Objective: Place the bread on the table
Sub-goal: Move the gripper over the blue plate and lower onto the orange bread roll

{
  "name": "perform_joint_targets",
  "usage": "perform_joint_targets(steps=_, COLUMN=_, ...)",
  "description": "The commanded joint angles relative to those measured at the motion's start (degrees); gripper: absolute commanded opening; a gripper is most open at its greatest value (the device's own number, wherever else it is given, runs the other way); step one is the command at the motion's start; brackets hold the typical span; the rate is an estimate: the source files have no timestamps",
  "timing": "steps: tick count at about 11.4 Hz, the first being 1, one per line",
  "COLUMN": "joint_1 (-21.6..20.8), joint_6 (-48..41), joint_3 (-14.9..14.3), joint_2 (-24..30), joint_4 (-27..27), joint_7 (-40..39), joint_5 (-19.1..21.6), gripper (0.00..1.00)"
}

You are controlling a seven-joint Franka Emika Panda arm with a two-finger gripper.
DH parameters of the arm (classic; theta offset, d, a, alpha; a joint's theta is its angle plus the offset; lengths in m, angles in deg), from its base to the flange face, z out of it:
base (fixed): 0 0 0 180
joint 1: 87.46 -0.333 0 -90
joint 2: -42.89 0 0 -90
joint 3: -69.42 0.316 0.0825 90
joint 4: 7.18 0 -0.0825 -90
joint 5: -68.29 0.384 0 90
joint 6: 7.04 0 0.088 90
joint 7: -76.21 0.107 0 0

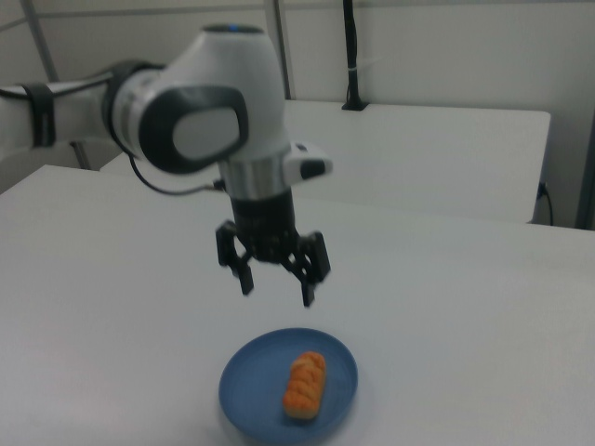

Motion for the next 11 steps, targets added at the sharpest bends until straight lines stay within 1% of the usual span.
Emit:
perform_joint_targets(steps=1, joint_1=-0.31, joint_6=8.20, joint_3=-2.36, joint_2=-0.28, joint_4=-7.45, joint_7=-5.29, joint_5=-0.03, gripper=1.00)
perform_joint_targets(steps=3, joint_1=-0.31, joint_6=14.09, joint_3=-2.37, joint_2=-2.38, joint_4=-10.53, joint_7=-5.30, joint_5=0.06, gripper=1.00)
perform_joint_targets(steps=6, joint_1=-0.23, joint_6=19.02, joint_3=-2.37, joint_2=-5.11, joint_4=-12.12, joint_7=-4.69, joint_5=0.67, gripper=1.00)
perform_joint_targets(steps=8, joint_1=-0.40, joint_6=23.32, joint_3=-2.37, joint_2=-6.17, joint_4=-14.58, joint_7=-4.51, joint_5=0.67, gripper=1.00)
perform_joint_targets(steps=11, joint_1=-0.75, joint_6=25.80, joint_3=-2.37, joint_2=-8.10, joint_4=-15.73, joint_7=-4.51, joint_5=0.67, gripper=1.00)
